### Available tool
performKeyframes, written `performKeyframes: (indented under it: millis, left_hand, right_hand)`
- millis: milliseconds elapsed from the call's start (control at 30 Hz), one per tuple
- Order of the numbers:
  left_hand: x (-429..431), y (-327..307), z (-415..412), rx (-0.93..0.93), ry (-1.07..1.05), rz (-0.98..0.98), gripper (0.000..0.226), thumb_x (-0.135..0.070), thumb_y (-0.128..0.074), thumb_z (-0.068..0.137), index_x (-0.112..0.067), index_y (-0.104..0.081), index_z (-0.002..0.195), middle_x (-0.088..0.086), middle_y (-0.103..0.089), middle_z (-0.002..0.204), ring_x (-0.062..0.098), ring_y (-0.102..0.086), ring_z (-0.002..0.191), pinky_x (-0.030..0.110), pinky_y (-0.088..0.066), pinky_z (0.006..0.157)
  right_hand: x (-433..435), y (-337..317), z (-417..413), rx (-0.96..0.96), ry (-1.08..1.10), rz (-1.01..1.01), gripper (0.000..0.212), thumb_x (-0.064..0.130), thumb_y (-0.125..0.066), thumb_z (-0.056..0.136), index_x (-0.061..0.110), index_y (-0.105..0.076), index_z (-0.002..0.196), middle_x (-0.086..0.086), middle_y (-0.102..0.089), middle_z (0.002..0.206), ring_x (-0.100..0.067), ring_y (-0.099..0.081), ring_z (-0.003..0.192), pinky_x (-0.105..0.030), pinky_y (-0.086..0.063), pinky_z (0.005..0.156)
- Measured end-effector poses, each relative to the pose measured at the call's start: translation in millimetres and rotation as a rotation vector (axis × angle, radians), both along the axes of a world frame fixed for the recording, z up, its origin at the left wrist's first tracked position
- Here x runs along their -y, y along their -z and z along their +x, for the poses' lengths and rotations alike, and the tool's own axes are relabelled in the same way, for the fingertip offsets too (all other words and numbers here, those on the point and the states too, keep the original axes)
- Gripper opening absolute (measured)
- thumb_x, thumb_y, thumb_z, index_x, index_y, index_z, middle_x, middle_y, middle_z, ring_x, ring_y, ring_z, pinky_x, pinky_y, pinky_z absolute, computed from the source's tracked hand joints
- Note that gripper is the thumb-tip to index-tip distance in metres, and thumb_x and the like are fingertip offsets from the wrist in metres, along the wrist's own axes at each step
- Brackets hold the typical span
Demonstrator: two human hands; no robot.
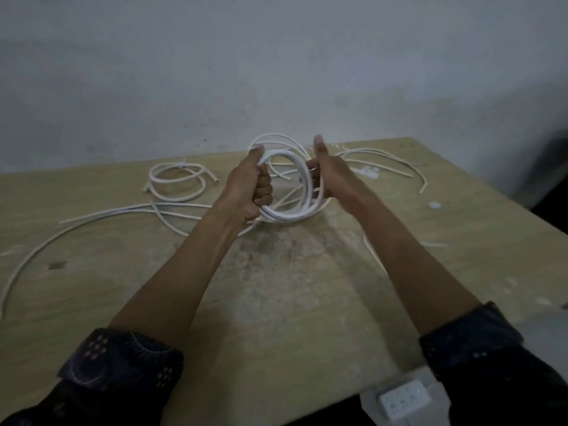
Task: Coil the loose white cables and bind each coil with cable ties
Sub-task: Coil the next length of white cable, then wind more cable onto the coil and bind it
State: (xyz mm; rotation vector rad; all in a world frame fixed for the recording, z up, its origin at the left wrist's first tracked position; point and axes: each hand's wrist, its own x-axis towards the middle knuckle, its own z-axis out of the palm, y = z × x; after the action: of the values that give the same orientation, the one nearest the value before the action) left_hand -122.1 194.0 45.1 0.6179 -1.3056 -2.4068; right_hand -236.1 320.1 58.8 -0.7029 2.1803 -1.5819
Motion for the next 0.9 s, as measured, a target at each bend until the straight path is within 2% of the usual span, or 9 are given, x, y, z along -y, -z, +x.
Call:
performKeyframes:
  millis: [67, 167, 233, 300, 467, 567, 700, 767, 900]
  left_hand:
    - [-3, 2, -3, -0.006, 0.012, 0.015, 0.05, -0.047, -0.044, 0.102, -0.025, -0.025, 0.06, -0.008, -0.012, 0.043, 0.008, -0.009, 0.032, 0.015, -0.007, 0.037]
    - [0, 3, -7, -0.009, -0.008, 0.07, 0.05, -0.047, -0.045, 0.101, -0.025, -0.024, 0.061, -0.007, -0.012, 0.043, 0.008, -0.009, 0.032, 0.016, -0.008, 0.035]
    - [2, 3, -9, -0.023, -0.047, 0.118, 0.05, -0.047, -0.045, 0.101, -0.025, -0.024, 0.061, -0.007, -0.012, 0.042, 0.009, -0.008, 0.032, 0.015, -0.009, 0.034]
    - [4, 1, -10, -0.041, -0.075, 0.156, 0.05, -0.046, -0.045, 0.101, -0.025, -0.024, 0.061, -0.007, -0.012, 0.041, 0.009, -0.008, 0.031, 0.015, -0.009, 0.032]
    - [21, -13, -1, -0.151, -0.141, 0.277, 0.055, -0.045, -0.043, 0.101, -0.024, -0.027, 0.052, -0.007, -0.011, 0.04, 0.009, -0.01, 0.03, 0.018, -0.01, 0.031]
    - [38, -32, 13, -0.267, -0.215, 0.336, 0.056, -0.041, -0.044, 0.1, -0.023, -0.028, 0.05, -0.007, -0.013, 0.039, 0.009, -0.012, 0.029, 0.015, -0.012, 0.031]
    - [58, -52, 35, -0.438, -0.38, 0.344, 0.051, -0.041, -0.041, 0.1, -0.024, -0.024, 0.055, -0.007, -0.013, 0.041, 0.009, -0.011, 0.031, 0.016, -0.011, 0.032]
    - [68, -57, 47, -0.514, -0.454, 0.35, 0.048, -0.041, -0.039, 0.101, -0.024, -0.023, 0.059, -0.007, -0.013, 0.042, 0.01, -0.011, 0.031, 0.017, -0.012, 0.032]
    - [81, -64, 63, -0.614, -0.576, 0.396, 0.049, -0.041, -0.038, 0.102, -0.024, -0.024, 0.058, -0.007, -0.013, 0.043, 0.011, -0.012, 0.033, 0.017, -0.014, 0.033]
  right_hand:
    - [-41, -8, -20, -0.154, 0.022, 0.219, 0.062, 0.06, -0.04, 0.1, 0.007, -0.07, 0.093, -0.012, -0.072, 0.08, -0.02, -0.064, 0.057, -0.026, -0.053, 0.054]
    - [-97, -18, -35, -0.426, -0.182, 0.814, 0.049, 0.047, -0.056, 0.097, 0.005, -0.075, 0.081, 0.0, -0.068, 0.056, -0.011, -0.055, 0.043, -0.02, -0.04, 0.046]
    - [-111, -14, -32, -0.459, -0.341, 1.144, 0.049, 0.055, -0.067, 0.086, 0.01, -0.074, 0.067, 0.006, -0.062, 0.043, -0.006, -0.051, 0.036, -0.021, -0.041, 0.05]
    - [-110, 0, -30, -0.46, -0.381, 1.196, 0.05, 0.06, -0.076, 0.074, 0.013, -0.07, 0.059, 0.006, -0.062, 0.044, -0.011, -0.055, 0.043, -0.025, -0.044, 0.056]
    - [-99, 7, -36, -0.534, -0.428, 0.985, 0.022, 0.033, -0.081, 0.079, 0.012, -0.077, 0.072, 0.0, -0.073, 0.069, -0.02, -0.07, 0.073, -0.038, -0.057, 0.071]
    - [-89, -18, -18, -0.513, -0.457, 0.477, 0.014, 0.019, -0.074, 0.089, 0.006, -0.072, 0.082, 0.003, -0.07, 0.071, -0.01, -0.062, 0.062, -0.025, -0.048, 0.056]
    - [-44, -49, 31, -0.059, -0.475, -0.483, 0.007, 0.0, -0.064, 0.093, 0.0, -0.061, 0.099, -0.015, -0.074, 0.088, -0.02, -0.066, 0.067, -0.027, -0.055, 0.063]
    - [-11, -59, 50, 0.116, -0.45, -0.725, 0.016, -0.004, -0.06, 0.093, 0.002, -0.062, 0.107, -0.013, -0.073, 0.087, -0.02, -0.069, 0.072, -0.027, -0.058, 0.072]
    - [42, -66, 78, 0.544, -0.391, -1.011, 0.012, -0.007, -0.054, 0.094, 0.002, -0.063, 0.092, -0.011, -0.074, 0.085, -0.018, -0.073, 0.074, -0.024, -0.061, 0.074]
